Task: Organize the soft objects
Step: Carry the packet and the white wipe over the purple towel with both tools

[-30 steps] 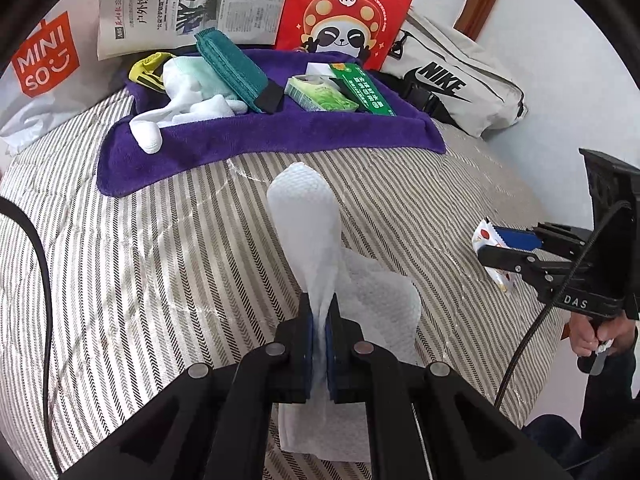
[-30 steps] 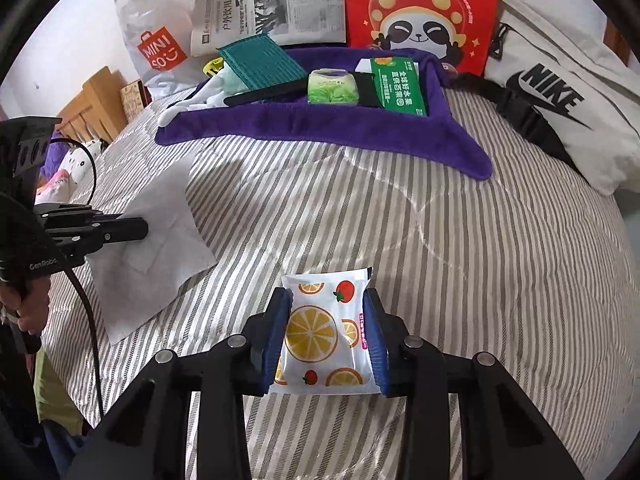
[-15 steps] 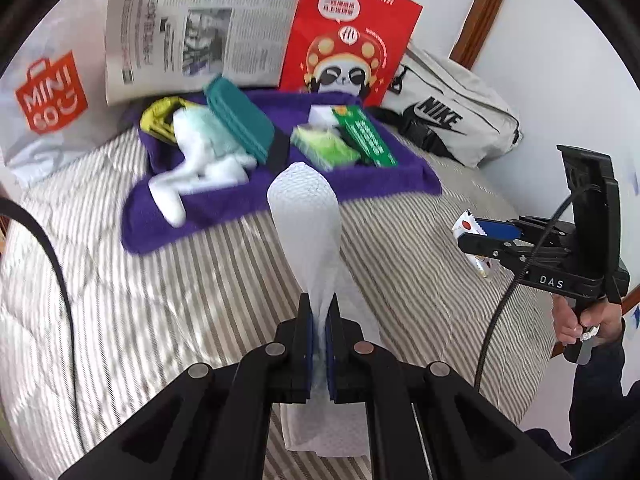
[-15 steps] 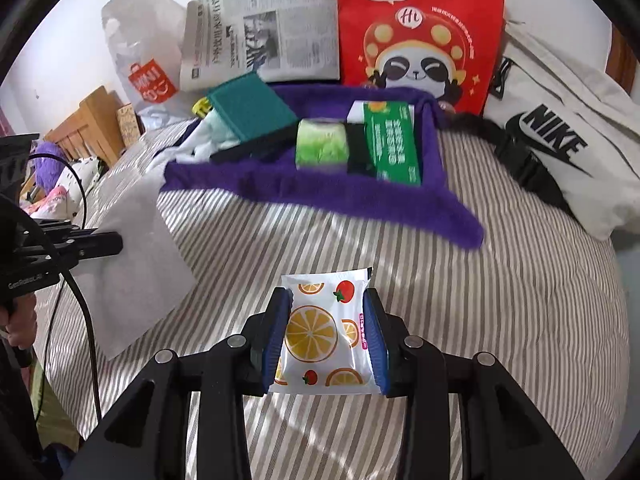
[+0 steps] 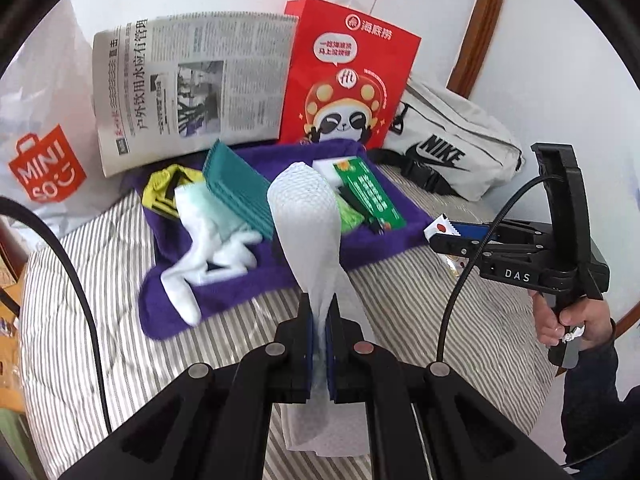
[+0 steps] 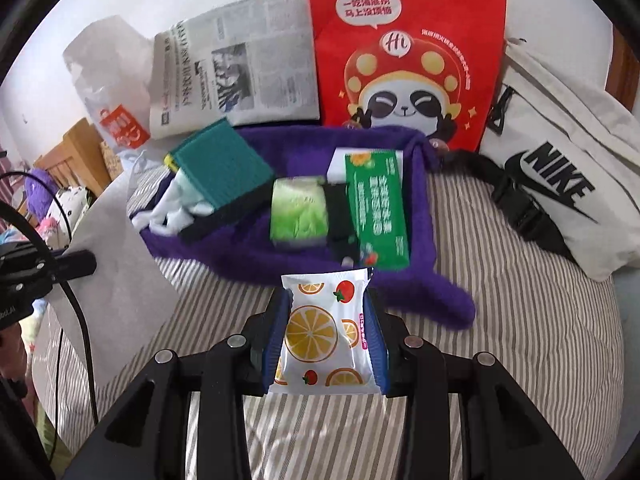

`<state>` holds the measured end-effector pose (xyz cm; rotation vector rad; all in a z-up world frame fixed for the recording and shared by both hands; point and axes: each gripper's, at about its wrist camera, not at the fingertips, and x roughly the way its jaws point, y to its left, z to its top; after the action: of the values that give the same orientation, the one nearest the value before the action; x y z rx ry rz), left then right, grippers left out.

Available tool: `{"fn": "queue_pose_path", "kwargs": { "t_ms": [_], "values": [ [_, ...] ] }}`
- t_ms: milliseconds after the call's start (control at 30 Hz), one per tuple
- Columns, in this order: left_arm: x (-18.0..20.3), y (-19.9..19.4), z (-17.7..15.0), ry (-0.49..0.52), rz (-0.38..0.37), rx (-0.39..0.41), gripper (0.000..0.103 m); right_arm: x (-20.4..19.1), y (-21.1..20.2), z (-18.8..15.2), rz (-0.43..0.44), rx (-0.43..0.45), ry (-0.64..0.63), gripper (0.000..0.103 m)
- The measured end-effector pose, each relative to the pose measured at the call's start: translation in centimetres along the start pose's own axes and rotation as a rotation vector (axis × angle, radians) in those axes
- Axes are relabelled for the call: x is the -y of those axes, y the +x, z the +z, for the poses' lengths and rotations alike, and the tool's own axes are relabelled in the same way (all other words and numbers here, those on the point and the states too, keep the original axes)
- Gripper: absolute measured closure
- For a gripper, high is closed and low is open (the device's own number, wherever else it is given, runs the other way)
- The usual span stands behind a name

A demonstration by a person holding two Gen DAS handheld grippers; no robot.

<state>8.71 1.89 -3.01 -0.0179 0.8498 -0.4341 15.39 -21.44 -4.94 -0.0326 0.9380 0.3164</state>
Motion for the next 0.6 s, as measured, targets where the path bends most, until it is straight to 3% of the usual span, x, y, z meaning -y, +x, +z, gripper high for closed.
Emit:
{"fn": "queue_pose_path", "kwargs": {
  "t_ms": [433,600],
  "values": [
    [-2.0,1.4,5.3,-0.013,-0.007,0.042,0.097,0.1,2.7,5.1,0.008,0.017,-0.008,0.066],
    [-3.0,3.7,7.6,-0.019,-0.006,0.033,0.097,0.6,4.2,6.4,0.009,0.008,-0.005,0.066]
  ]
}}
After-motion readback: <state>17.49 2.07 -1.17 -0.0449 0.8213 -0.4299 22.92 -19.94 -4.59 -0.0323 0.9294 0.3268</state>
